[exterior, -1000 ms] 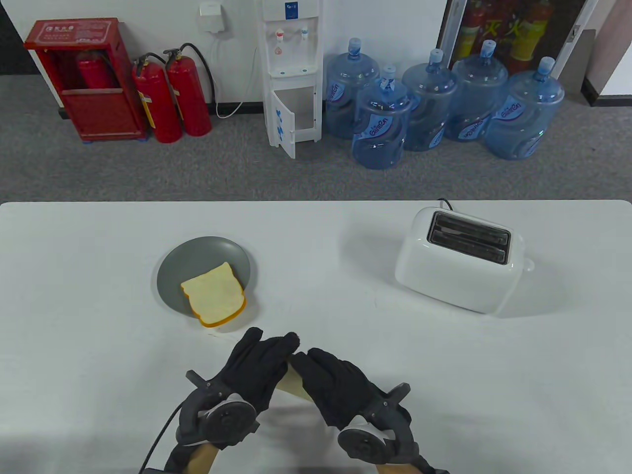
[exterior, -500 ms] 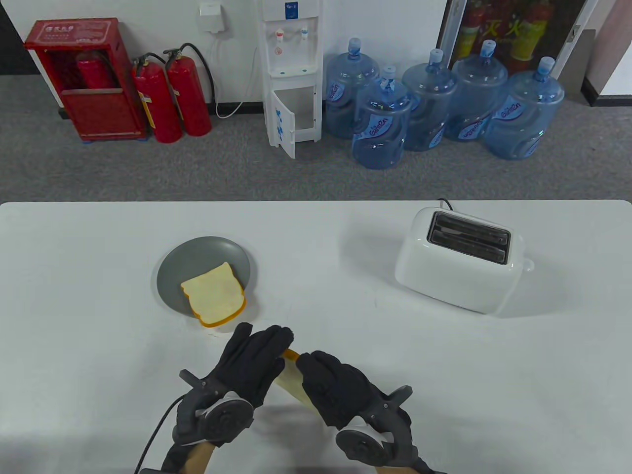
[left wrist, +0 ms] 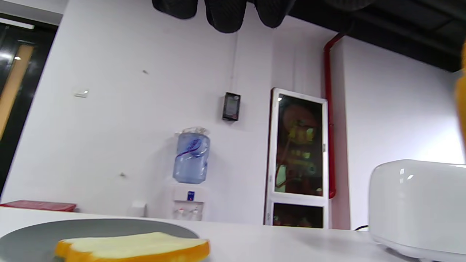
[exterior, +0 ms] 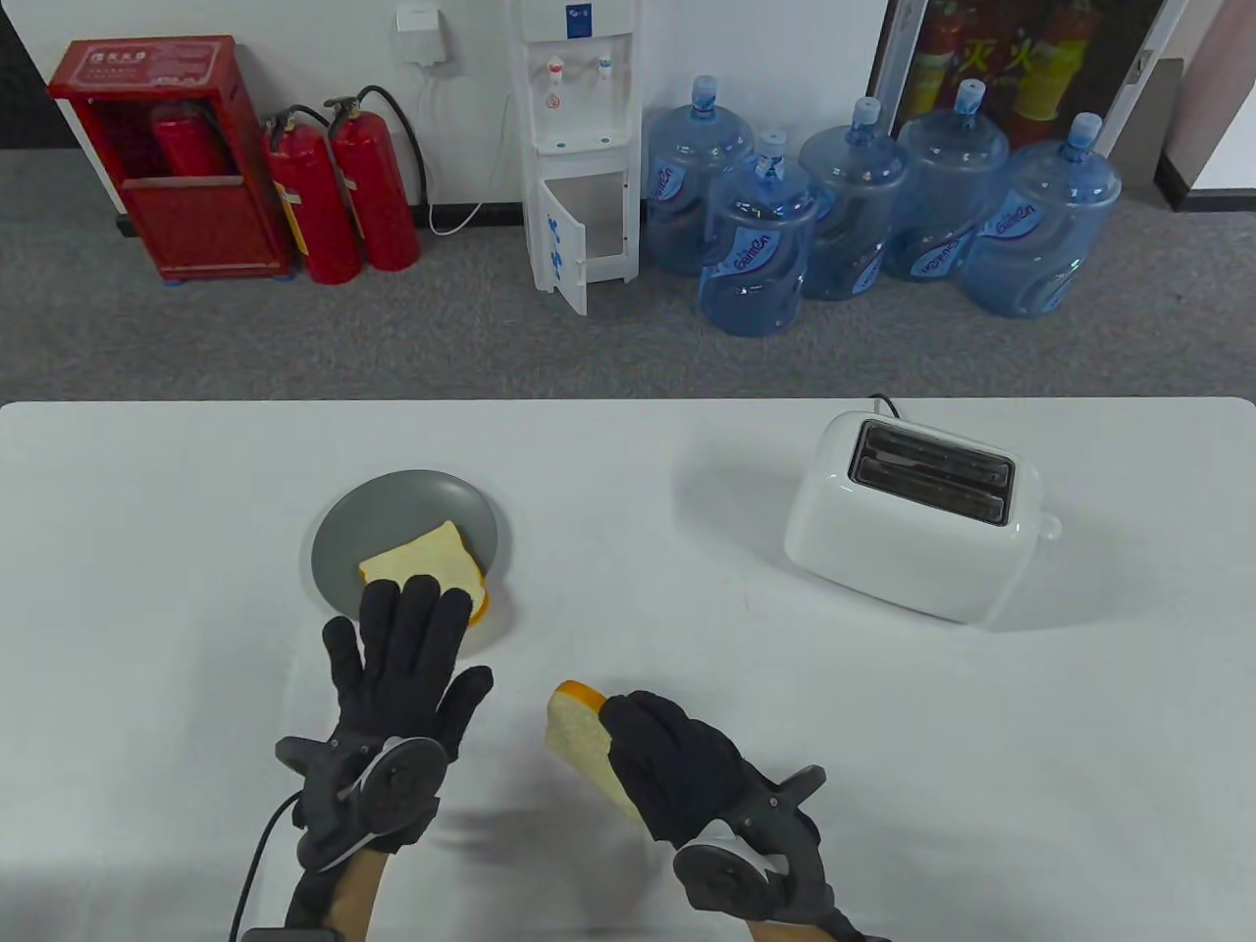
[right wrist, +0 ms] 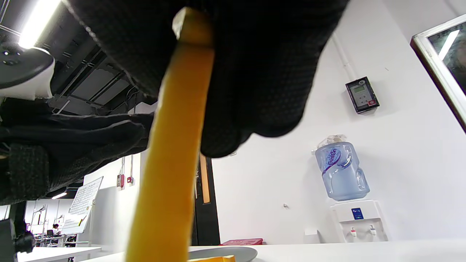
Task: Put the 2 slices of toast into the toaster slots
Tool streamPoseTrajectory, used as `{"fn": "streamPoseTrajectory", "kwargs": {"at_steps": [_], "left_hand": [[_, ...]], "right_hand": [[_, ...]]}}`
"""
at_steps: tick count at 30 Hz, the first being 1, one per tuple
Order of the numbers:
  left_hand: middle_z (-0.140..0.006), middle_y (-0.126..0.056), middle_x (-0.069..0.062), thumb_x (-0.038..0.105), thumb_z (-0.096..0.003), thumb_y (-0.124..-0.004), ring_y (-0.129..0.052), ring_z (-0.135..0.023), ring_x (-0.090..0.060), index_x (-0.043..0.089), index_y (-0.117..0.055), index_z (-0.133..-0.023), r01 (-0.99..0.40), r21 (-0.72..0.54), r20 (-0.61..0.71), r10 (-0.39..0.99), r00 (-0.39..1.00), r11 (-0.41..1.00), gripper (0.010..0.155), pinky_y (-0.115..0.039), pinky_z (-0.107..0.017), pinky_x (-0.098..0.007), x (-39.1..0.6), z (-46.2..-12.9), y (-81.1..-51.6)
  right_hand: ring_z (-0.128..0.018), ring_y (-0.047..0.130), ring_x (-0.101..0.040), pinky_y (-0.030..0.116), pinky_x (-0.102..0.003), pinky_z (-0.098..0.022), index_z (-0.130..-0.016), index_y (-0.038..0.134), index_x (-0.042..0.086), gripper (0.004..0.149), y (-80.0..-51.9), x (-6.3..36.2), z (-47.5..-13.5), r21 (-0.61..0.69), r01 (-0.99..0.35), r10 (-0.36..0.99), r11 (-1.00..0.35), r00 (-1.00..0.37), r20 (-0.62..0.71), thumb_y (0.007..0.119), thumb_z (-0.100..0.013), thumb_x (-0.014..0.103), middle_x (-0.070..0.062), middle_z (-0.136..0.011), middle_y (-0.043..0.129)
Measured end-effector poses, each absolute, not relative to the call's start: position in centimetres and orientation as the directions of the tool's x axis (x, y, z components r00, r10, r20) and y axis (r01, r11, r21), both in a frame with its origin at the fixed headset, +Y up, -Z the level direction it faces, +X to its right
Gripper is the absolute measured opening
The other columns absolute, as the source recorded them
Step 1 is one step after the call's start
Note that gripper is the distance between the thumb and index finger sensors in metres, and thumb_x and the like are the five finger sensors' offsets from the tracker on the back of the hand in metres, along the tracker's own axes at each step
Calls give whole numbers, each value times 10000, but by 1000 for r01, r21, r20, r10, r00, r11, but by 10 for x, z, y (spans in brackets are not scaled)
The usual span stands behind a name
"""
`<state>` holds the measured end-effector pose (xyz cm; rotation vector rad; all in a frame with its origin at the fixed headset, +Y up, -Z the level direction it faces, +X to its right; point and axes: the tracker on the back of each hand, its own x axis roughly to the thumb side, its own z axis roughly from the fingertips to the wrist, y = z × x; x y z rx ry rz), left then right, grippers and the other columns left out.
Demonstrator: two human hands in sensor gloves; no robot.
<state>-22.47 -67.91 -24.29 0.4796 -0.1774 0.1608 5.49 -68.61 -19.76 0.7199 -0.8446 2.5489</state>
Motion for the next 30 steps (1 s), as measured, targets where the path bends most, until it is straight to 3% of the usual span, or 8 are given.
{"fn": "streamPoseTrajectory", "kwargs": {"at_steps": [9,30], "left_hand": [[-1277,-242,-55,650,-542,-423,-177,-1143,-479,368,-288,-1199,-52,342,75,28,997,938,728,-199,-759,-656,-242,-255,-694],[-1275,-198,-74,653,-542,-424,-123,-1121,-495,370,-260,-1199,20,287,-33,-11,999,958,734,-179,-752,-657,-262,-262,-705]], "right_hand": [[-653,1099,-92,1002,-312,-515,-1085,558,322,543,-686,56,-199,-439,-494,199,-751,-802,563,839,-621,362,-41,-968,840],[-704,1078,-157,976,-381,-542,-1087,551,338,537,-675,54,-198,-446,-480,188,-755,-811,554,832,-629,330,-42,-995,822]]}}
